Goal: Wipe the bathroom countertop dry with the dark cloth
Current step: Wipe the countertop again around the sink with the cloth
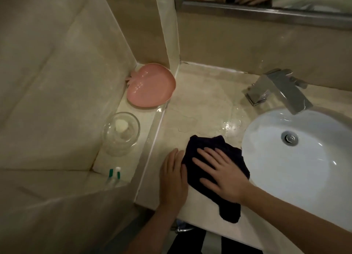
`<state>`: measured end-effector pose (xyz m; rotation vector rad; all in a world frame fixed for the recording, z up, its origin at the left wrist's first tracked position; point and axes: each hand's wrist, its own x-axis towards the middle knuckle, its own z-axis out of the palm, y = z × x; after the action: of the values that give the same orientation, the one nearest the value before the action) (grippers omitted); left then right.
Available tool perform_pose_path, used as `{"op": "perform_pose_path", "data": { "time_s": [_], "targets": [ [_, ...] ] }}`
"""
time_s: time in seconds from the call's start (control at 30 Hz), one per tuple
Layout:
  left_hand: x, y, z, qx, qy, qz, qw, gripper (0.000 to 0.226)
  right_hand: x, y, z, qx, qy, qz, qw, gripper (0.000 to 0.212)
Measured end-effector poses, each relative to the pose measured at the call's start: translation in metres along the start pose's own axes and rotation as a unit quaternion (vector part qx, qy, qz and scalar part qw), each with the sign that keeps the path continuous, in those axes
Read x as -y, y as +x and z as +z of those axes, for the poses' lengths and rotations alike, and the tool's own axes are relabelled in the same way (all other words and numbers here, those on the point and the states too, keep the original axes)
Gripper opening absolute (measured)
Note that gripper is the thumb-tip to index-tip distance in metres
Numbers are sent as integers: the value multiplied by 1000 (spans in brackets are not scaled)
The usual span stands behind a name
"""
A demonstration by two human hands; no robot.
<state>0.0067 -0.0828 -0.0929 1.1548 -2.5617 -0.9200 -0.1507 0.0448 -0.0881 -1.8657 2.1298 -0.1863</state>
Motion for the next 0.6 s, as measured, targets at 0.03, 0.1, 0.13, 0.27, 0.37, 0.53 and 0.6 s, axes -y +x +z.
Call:
{"op": "perform_pose_path", "data": {
  "time_s": [0.03,0.1,0.13,0.27,0.37,0.53,0.6],
  "targets": [
    [2,-2,3,-7,-6,-2,1000,53,4,8,6,8,5,8,1000,62],
    [5,-1,7,-22,-22,-25,999,51,9,19,14,-3,20,22,1000,63],
    [6,0,8,-30,-28,-35,999,49,8,23,16,-13,23,23,999,62],
    [8,6,11,-44,-20,-38,998,49,-9,42,10,-35,29,25,999,61],
    [7,6,12,-55,-30,-43,997,49,-44,71,-4,-48,22,44,998,60],
    [7,7,14,-61,-27,-39,997,49,-135,121,-40,-79,9,150,985,56],
    [9,6,15,-60,-17,-30,998,48,-154,129,-46,-79,5,173,982,56]
  ]
}}
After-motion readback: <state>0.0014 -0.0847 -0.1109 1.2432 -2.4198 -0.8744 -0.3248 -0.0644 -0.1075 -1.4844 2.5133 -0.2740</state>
